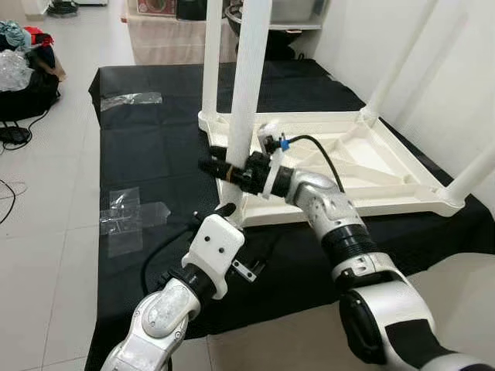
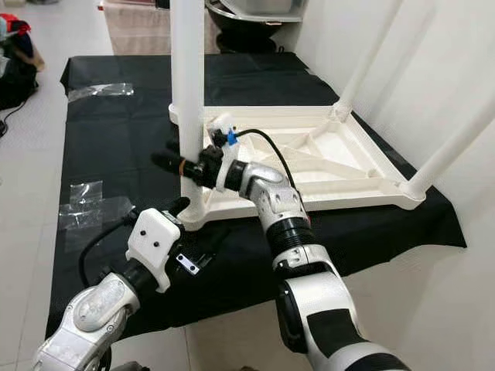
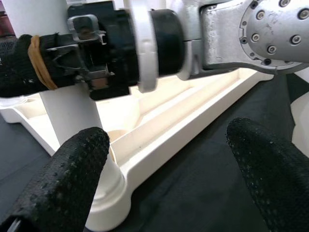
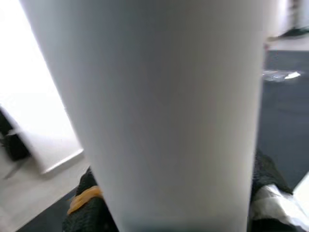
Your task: Building children table
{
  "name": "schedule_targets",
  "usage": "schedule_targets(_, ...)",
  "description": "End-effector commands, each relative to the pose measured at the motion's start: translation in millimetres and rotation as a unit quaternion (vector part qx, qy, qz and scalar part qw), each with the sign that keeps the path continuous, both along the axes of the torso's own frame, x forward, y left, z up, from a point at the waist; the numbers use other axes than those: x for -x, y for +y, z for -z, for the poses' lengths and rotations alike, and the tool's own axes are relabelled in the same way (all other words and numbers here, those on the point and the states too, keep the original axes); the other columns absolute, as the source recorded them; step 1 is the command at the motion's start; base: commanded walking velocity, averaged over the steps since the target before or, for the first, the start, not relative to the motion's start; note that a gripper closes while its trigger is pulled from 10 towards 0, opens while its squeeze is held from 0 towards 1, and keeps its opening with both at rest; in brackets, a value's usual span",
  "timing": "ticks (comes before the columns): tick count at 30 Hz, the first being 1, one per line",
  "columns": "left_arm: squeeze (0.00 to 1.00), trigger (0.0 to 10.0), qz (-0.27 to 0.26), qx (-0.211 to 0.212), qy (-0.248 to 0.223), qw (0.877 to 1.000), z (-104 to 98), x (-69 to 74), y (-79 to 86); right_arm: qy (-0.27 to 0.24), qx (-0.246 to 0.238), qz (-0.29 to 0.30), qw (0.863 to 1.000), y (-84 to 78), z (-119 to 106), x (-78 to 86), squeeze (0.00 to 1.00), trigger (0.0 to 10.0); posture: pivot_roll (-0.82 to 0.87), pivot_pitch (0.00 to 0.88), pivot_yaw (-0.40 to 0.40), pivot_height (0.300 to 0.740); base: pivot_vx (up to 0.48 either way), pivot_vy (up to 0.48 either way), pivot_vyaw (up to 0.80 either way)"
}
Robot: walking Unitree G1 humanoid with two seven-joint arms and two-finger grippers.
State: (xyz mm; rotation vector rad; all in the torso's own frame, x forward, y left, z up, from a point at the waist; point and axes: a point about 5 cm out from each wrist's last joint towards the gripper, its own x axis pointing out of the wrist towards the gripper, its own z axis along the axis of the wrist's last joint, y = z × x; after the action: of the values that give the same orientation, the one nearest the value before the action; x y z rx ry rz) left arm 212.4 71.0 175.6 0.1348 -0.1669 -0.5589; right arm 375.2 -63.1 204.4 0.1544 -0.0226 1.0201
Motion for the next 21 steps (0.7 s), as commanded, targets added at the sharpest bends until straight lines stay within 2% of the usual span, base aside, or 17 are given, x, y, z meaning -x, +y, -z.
schedule_targets(1,0.0,10.0,0.005,0.001,0.0,1.0,-0.1,1.5,-2.4,0.015,-0.034,0.096,0.995,-12.4,-3.8,-9.7,0.0,0.0,0.09,0.036,-0.122,0.74,0.0,0.0,0.0)
schedule_targets(2,0.0,10.0,0.006,0.001,0.0,1.0,0.4,1.3,-3.1,0.021,-0.036,0.18,0.983,-20.5,-4.2,-15.6,0.0,0.0,0.08,0.034,-0.12,0.74,0.0,0.0,0.0)
schedule_targets(3,0.0,10.0,0.007,0.001,0.0,1.0,0.5,1.0,-3.5,0.024,-0.029,0.289,0.956,-33.3,-3.1,-20.7,0.0,0.0,0.08,0.031,-0.119,0.74,0.0,0.0,0.0)
schedule_targets(4,0.0,10.0,0.007,0.001,0.0,1.0,0.5,1.0,-3.5,0.024,-0.029,0.289,0.956,-33.3,-3.1,-20.7,0.0,0.0,0.08,0.031,-0.119,0.74,0.0,0.0,0.0)
schedule_targets(5,0.0,10.0,0.008,0.001,0.0,1.0,0.6,0.8,-3.8,0.025,-0.025,0.357,0.933,-42.2,-2.2,-22.6,0.0,0.0,0.08,0.031,-0.119,0.74,0.0,0.0,0.0)
schedule_targets(6,0.0,10.0,0.008,0.001,0.0,1.0,0.5,0.6,-4.2,0.022,-0.014,0.436,0.899,-53.9,0.2,-20.7,0.0,0.0,0.08,0.029,-0.117,0.74,0.0,0.0,0.0)
schedule_targets(7,0.0,10.0,0.008,0.001,0.0,1.0,0.5,0.6,-4.2,0.022,-0.014,0.436,0.899,-53.9,0.2,-20.7,0.0,0.0,0.08,0.029,-0.117,0.74,0.0,0.0,0.0)
schedule_targets(8,0.0,10.0,0.009,0.001,-0.001,1.0,0.7,0.7,-4.4,0.02,-0.016,0.548,0.836,-70.9,4.0,-10.7,0.0,0.0,0.08,0.03,-0.121,0.74,0.0,0.0,0.0)
schedule_targets(9,0.0,10.0,0.009,0.001,-0.001,1.0,0.9,1.0,-4.3,0.027,-0.015,0.58,0.814,-72.6,6.8,-4.8,0.0,0.0,0.08,0.029,-0.116,0.74,0.0,0.0,0.0)
schedule_targets(13,0.0,10.0,0.009,0.001,-0.001,1.0,0.9,1.4,-4.1,0.04,-0.01,0.596,0.802,-67.9,10.3,0.5,0.0,0.0,0.08,0.03,-0.118,0.74,0.0,0.0,0.0)
schedule_targets(14,0.0,10.0,0.009,0.001,0.0,1.0,0.9,1.5,-3.9,0.05,-0.009,0.581,0.812,-58.6,11.3,0.9,0.0,6.2,0.08,0.03,-0.118,0.74,0.0,0.0,0.0)
schedule_targets(15,0.0,10.0,0.009,0.001,0.0,1.0,0.9,1.5,-3.9,0.05,-0.009,0.581,0.812,-58.6,11.3,0.9,0.0,6.2,0.08,0.03,-0.118,0.74,0.0,0.0,0.0)
schedule_targets(16,0.0,10.0,0.009,0.001,0.0,1.0,0.8,1.6,-3.7,0.055,-0.009,0.57,0.82,-51.9,11.7,0.5,0.0,6.2,0.08,0.03,-0.118,0.74,0.0,0.0,0.0)
schedule_targets(17,0.0,10.0,0.008,0.0,0.0,1.0,1.0,1.2,-3.3,0.053,-0.025,0.533,0.844,-39.9,8.8,-1.3,0.15,10.0,0.08,0.031,-0.118,0.74,0.0,0.0,0.0)
schedule_targets(18,0.0,10.0,0.008,0.0,0.0,1.0,0.9,0.7,-2.9,0.042,-0.045,0.484,0.873,-28.4,2.7,-3.5,1.0,10.0,0.08,0.029,-0.121,0.74,0.0,0.0,0.0)
schedule_targets(19,0.0,10.0,0.008,0.0,0.0,1.0,0.8,0.2,-2.6,0.031,-0.059,0.452,0.889,-22.0,-3.0,-5.3,1.0,10.0,0.08,0.031,-0.118,0.74,0.0,0.0,0.0)
schedule_targets(21,0.0,10.0,0.008,0.0,-0.001,1.0,0.8,-0.1,-2.4,0.023,-0.067,0.436,0.897,-18.1,-6.7,-6.3,1.0,10.0,0.08,0.031,-0.118,0.74,0.0,0.0,0.0)
